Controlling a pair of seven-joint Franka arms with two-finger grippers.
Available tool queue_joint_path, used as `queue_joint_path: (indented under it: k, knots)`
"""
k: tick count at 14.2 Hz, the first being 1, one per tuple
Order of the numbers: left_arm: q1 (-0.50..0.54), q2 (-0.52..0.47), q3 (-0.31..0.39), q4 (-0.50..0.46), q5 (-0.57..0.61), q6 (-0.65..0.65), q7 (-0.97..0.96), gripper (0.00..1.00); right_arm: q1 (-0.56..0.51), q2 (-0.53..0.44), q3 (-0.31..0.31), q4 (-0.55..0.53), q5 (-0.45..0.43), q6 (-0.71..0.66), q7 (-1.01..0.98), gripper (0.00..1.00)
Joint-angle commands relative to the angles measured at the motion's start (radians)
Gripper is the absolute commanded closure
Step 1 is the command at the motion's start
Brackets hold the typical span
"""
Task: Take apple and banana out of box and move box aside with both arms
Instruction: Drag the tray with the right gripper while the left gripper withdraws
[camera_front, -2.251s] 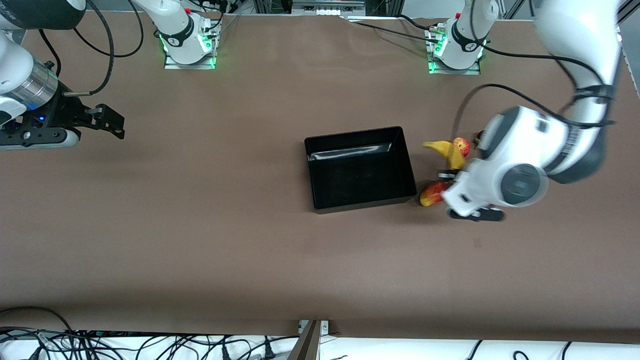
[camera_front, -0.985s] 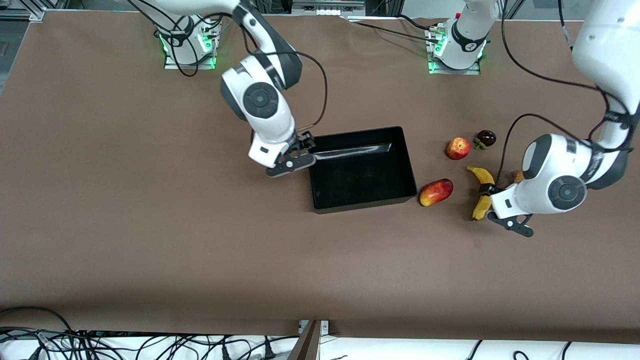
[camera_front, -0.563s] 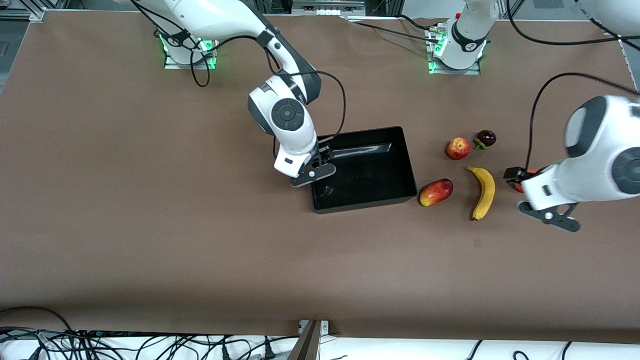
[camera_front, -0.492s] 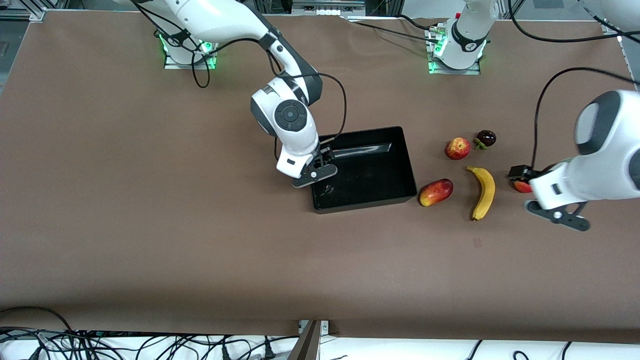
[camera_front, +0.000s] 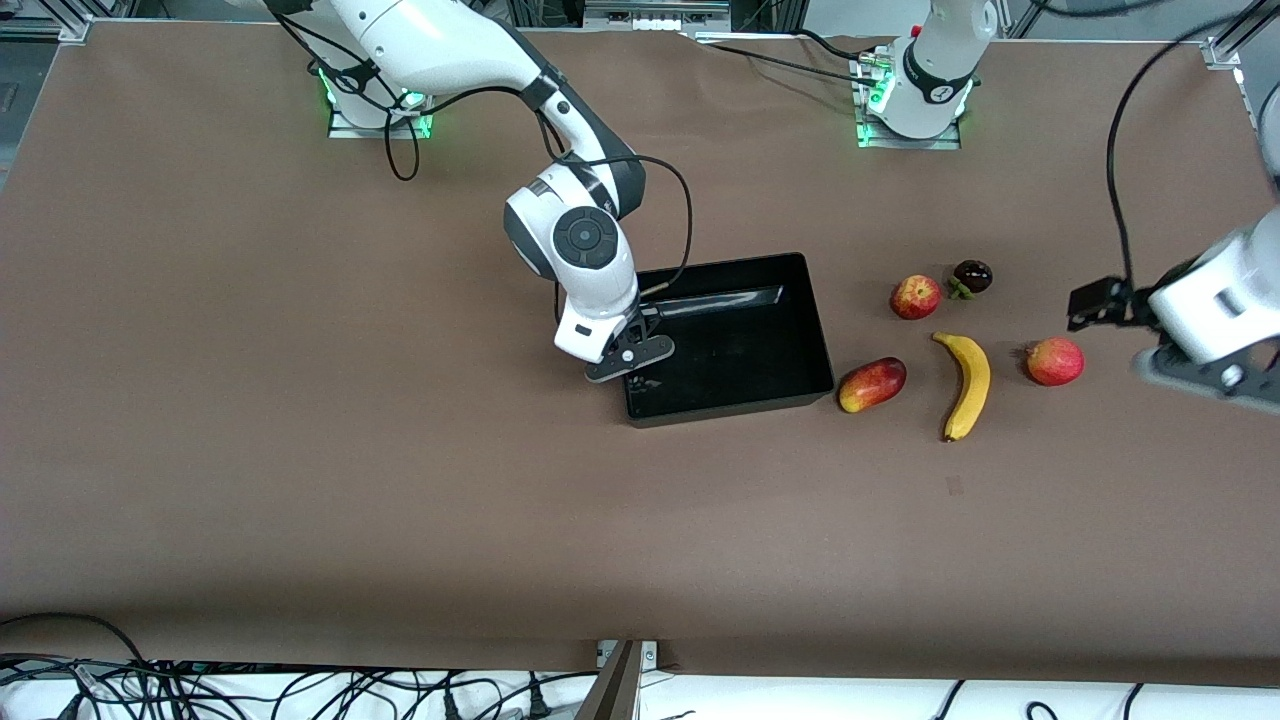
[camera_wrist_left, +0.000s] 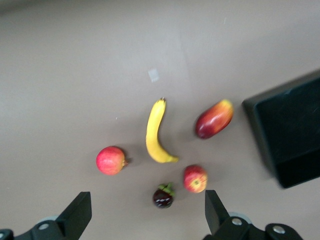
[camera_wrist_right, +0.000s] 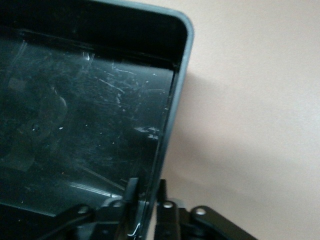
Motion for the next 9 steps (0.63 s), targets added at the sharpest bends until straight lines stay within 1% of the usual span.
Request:
queue_joint_path:
  k: [1, 2, 3, 5, 6, 7, 8, 9]
  knots:
    - [-0.112, -0.187, 0.165, -0.216, -0.062, 0.127, -0.056, 0.0, -0.02, -0.012, -0.001, 0.02, -0.007, -0.02, 0.012, 1.0]
    - [-0.15, -0.222, 0.211, -0.256, -0.062, 0.136, -0.062, 0.0, -0.041, -0.039, -0.001, 0.02, -0.004, -0.041, 0.007, 1.0]
    - [-0.176, -0.248, 0.229, -0.29, -0.062, 0.137, -0.069, 0.0, -0.064, -0.059, -0.001, 0.02, -0.005, -0.087, -0.003, 1.0]
    - [-0.195, -0.304, 0.232, -0.37, -0.059, 0.153, -0.16, 0.0, -0.136, -0.124, -0.001, 0.02, -0.002, -0.187, -0.04, 1.0]
    - [-0.215, -0.316, 0.233, -0.393, -0.058, 0.159, -0.185, 0.0, -0.176, -0.156, -0.002, 0.02, -0.002, -0.242, -0.074, 1.0]
    - [-0.241, -0.319, 0.258, -0.395, -0.052, 0.16, -0.176, 0.0, -0.221, -0.182, -0.002, 0.02, -0.001, -0.291, -0.115, 1.0]
    - [-0.286, -0.319, 0.317, -0.39, -0.052, 0.16, -0.175, 0.0, -0.268, -0.201, -0.002, 0.02, 0.001, -0.322, -0.155, 1.0]
    - [-0.31, -0.318, 0.348, -0.39, -0.052, 0.161, -0.175, 0.0, -0.314, -0.22, -0.002, 0.018, 0.002, -0.35, -0.196, 1.0]
